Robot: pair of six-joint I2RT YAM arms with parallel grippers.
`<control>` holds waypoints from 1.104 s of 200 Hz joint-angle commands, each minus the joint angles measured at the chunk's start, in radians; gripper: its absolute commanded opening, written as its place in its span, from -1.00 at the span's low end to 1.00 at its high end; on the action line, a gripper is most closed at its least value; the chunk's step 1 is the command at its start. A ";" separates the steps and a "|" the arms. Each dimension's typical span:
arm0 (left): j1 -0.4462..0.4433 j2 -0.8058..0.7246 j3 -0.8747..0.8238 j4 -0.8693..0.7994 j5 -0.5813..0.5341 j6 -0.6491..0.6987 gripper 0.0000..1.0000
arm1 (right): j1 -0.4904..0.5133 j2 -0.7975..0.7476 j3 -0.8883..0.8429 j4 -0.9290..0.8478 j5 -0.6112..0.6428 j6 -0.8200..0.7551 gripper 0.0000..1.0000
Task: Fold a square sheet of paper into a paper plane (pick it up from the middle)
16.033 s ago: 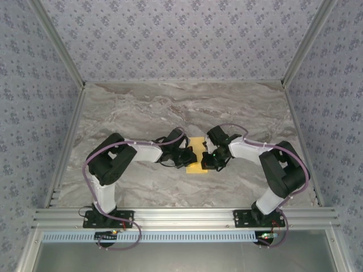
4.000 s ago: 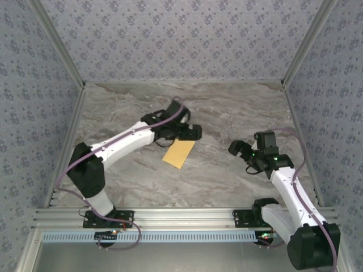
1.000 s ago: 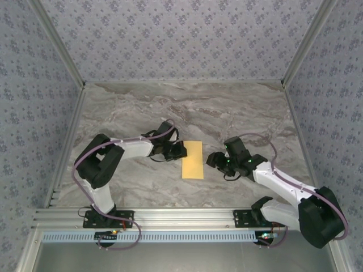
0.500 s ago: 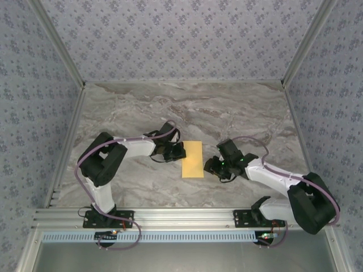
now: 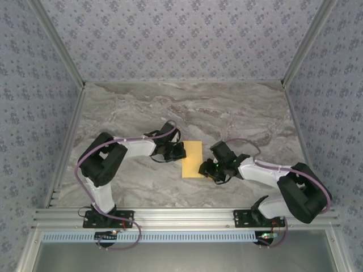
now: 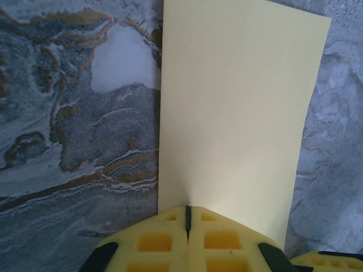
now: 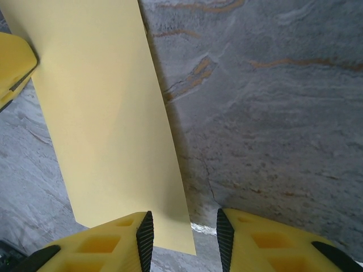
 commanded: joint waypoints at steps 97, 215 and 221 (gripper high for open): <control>-0.004 0.040 -0.012 -0.088 -0.077 0.003 -1.00 | -0.006 -0.026 -0.040 0.165 -0.057 0.111 -0.50; -0.003 0.009 -0.006 -0.057 -0.032 0.013 -1.00 | 0.016 0.141 0.145 0.089 -0.040 0.039 -1.00; -0.002 -0.003 0.002 -0.050 -0.024 0.020 -1.00 | 0.017 0.155 0.155 0.093 -0.041 0.037 -1.00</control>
